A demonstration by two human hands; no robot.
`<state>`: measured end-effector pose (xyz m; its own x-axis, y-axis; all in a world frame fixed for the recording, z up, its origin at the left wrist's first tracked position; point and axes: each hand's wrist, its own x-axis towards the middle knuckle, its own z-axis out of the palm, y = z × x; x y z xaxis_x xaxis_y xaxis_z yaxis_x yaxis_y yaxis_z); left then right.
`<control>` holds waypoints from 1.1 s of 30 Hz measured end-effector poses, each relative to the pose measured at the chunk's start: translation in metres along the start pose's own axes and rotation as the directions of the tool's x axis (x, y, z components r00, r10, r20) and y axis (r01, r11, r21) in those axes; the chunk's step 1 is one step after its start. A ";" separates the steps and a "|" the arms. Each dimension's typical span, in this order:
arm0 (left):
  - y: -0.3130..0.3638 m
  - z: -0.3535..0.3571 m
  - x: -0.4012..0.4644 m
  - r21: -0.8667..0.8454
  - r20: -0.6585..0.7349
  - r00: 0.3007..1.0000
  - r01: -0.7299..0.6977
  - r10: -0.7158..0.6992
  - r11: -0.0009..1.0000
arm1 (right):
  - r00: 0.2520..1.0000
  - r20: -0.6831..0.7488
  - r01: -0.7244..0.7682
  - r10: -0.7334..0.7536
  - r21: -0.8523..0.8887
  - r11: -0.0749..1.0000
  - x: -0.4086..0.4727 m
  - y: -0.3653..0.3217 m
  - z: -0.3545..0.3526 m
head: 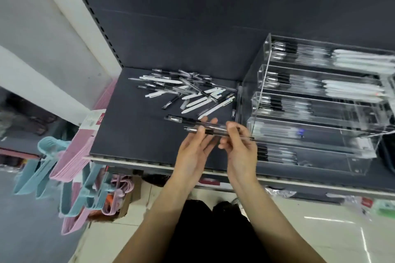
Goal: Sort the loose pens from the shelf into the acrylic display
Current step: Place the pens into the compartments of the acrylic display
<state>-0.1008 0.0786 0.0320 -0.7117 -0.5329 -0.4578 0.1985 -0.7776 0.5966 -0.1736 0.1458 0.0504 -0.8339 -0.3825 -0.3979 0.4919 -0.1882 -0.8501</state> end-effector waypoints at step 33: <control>-0.149 0.095 -0.036 0.132 -0.462 0.845 -0.236 0.271 0.963 | 0.635 0.618 0.644 -0.464 -0.755 -0.125 0.109 -0.056 -0.262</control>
<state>-0.1688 0.2448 0.0221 -0.2359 -0.8146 -0.5298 0.2700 -0.5787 0.7695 -0.3577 0.3519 -0.0354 -0.6030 -0.7146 0.3546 -0.7871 0.4603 -0.4106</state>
